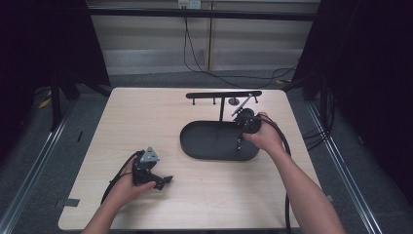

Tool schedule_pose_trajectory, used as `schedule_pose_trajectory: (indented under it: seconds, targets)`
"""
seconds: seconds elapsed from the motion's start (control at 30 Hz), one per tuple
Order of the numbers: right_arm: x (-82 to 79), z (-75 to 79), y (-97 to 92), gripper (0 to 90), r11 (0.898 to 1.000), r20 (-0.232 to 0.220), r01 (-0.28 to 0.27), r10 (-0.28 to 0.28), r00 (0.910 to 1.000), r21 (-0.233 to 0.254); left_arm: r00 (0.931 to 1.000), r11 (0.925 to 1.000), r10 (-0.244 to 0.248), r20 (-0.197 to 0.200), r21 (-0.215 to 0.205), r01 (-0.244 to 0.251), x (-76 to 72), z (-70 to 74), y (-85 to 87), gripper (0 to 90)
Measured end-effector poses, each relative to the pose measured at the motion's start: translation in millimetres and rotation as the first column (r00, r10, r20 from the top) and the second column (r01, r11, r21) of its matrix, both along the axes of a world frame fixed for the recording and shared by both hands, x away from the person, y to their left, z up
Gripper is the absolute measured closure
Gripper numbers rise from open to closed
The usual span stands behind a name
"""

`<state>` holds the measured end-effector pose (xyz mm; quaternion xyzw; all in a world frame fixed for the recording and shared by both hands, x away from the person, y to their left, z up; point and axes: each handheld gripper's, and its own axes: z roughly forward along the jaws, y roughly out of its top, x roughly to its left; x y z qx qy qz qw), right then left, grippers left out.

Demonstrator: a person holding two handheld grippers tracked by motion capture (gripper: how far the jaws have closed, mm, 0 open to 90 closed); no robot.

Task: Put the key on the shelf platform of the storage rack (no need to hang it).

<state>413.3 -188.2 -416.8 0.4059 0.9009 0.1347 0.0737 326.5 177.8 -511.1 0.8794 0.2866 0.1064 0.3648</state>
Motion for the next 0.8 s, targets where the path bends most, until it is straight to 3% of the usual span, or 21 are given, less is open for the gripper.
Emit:
schedule_pose_trajectory:
  seconds: [0.8]
  targets:
    - [4.0, 6.6, 6.4, 87.3, 1.000, 0.030, -0.005, 0.005, 0.9995, 0.006, 1.0000, 1.0000, -0.001, -0.001, 0.000, 0.001, -0.1, 0.0, 0.0, 0.1]
